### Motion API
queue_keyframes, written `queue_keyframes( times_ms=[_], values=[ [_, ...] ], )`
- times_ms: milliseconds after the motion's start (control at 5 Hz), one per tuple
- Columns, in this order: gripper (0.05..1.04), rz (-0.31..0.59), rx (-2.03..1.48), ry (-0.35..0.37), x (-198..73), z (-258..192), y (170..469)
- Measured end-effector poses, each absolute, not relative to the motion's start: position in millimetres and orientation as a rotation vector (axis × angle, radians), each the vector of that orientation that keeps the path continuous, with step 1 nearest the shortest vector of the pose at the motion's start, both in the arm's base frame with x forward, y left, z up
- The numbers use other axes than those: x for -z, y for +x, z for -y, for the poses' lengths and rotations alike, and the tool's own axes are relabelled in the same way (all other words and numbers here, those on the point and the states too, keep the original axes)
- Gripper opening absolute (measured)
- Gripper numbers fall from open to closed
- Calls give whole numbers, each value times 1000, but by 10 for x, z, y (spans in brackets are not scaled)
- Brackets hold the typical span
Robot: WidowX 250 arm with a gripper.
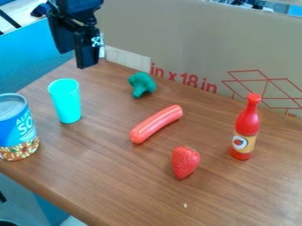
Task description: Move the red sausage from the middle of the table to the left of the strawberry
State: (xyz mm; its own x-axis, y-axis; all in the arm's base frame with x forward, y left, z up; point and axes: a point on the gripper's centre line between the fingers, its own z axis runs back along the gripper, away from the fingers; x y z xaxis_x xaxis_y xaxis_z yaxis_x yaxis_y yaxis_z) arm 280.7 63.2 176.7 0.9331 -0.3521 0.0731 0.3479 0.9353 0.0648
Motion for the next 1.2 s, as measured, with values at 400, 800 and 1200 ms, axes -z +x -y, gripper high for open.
queue_keyframes(
  times_ms=[400,800,1200],
  values=[
    [1002,135,398,9,-1658,-315,2953],
    [1002,182,314,-71,-1371,-87,3185],
    [1002,77,293,-51,-1010,5,3438]
  ],
)
